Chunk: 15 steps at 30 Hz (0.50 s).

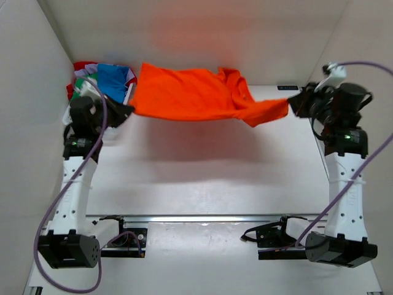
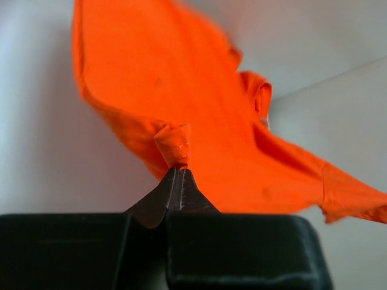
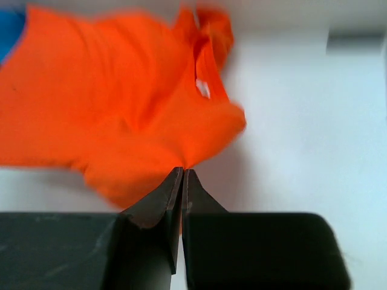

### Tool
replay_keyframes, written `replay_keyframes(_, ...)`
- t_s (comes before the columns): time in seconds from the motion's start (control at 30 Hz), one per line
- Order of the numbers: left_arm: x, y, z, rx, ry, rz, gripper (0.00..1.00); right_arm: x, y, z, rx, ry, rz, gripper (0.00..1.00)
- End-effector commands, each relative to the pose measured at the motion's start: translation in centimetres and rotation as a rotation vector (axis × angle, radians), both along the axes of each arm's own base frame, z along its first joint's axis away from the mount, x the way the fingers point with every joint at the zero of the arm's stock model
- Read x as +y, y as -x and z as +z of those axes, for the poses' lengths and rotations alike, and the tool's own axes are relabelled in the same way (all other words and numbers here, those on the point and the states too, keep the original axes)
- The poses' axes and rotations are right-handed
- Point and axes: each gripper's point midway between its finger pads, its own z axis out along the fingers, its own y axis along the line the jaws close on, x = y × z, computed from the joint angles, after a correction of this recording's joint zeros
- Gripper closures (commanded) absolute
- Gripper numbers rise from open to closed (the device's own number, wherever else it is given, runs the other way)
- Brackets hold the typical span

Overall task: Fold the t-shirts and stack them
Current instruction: Flatten out the tshirt

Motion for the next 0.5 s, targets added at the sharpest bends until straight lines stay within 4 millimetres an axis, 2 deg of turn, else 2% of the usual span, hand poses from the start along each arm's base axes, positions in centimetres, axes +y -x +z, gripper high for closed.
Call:
replay_keyframes(0.0,-0.6,2.4,-9.4,0.199,0.019,-0.016,1.00,-0.1,1.6,-7.8,0.180,0.028,-0.046,1.00)
replay_keyframes(0.07,0.1,5.0,-15.4,0.305,0.010,0.026,1.00,-0.5,4.5,-13.0,0.309,0.018,-0.113,1.00)
replay_keyframes(0.1,0.3,5.8,-16.8,0.332,0.000,0.040,1.00,-0.6,5.2,-14.4,0.349,0.012,-0.131,1.00)
replay_keyframes(0.13,0.5,7.2,-19.2,0.374,-0.008,0.050,1.00,-0.9,6.8,-17.0,0.430,-0.019,-0.169,1.00)
replay_keyframes(0.2,1.4,9.1,-22.2,0.435,-0.026,0.094,1.00,-1.0,9.7,-21.2,0.552,-0.063,-0.221,1.00)
replay_keyframes(0.27,1.6,10.9,-24.5,0.489,-0.040,0.103,1.00,-0.7,11.8,-24.2,0.656,-0.083,-0.248,1.00)
replay_keyframes(0.37,0.7,13.6,-27.2,0.561,-0.060,0.082,1.00,-0.1,14.2,-27.2,0.773,-0.109,-0.262,1.00)
replay_keyframes(0.47,0.4,15.6,-29.1,0.623,-0.069,0.068,1.00,0.3,15.4,-27.8,0.802,-0.132,-0.251,1.00)
